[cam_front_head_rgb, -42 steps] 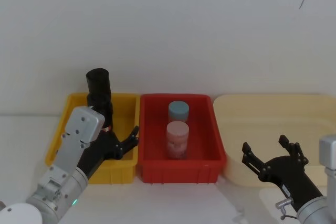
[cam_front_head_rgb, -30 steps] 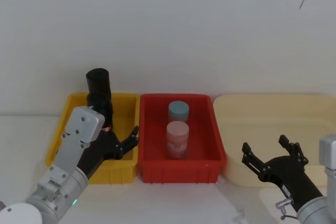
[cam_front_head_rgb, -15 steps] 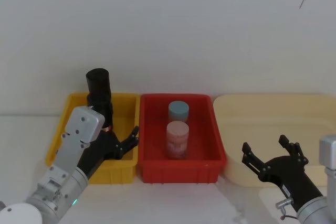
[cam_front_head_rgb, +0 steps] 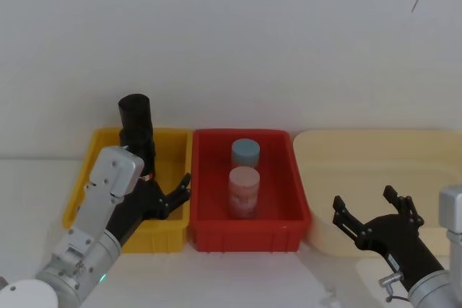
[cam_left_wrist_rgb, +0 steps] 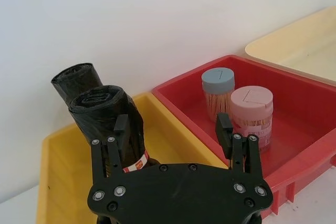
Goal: Pick up the garbage bag with the one hand and transfer it to the other hand.
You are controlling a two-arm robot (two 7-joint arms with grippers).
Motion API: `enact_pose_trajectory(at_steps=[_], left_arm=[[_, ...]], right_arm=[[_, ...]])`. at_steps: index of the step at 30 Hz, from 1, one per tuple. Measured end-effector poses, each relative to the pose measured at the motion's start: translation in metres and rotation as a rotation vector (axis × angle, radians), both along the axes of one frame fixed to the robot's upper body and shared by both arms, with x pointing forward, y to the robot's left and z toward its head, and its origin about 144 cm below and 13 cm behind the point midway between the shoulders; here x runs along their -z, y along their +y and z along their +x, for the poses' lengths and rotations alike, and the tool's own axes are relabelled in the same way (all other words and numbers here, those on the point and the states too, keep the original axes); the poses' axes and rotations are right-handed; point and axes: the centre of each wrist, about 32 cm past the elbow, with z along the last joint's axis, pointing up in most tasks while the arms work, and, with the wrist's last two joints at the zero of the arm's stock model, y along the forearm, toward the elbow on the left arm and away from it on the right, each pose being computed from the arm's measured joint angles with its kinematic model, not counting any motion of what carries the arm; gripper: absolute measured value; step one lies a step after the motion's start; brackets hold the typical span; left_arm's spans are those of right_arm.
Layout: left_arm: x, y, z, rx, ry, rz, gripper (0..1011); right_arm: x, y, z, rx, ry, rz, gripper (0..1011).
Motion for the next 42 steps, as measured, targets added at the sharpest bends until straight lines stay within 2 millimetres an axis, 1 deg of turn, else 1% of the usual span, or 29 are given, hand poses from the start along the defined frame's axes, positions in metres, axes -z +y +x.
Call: enact_pose_trajectory(at_steps=[32, 42], left_arm=[[0.0000, 0.0000, 0.0000, 0.000, 0.000, 0.000, 1000], [0.0000, 0.0000, 0.0000, 0.000, 0.000, 0.000, 1001]], right_arm=[[0.0002, -0.0002, -0.0002, 0.000, 0.001, 0.000, 1004], [-0.0013, -0.0037, -0.0077, -0.020, 0.008, -0.018, 1004]])
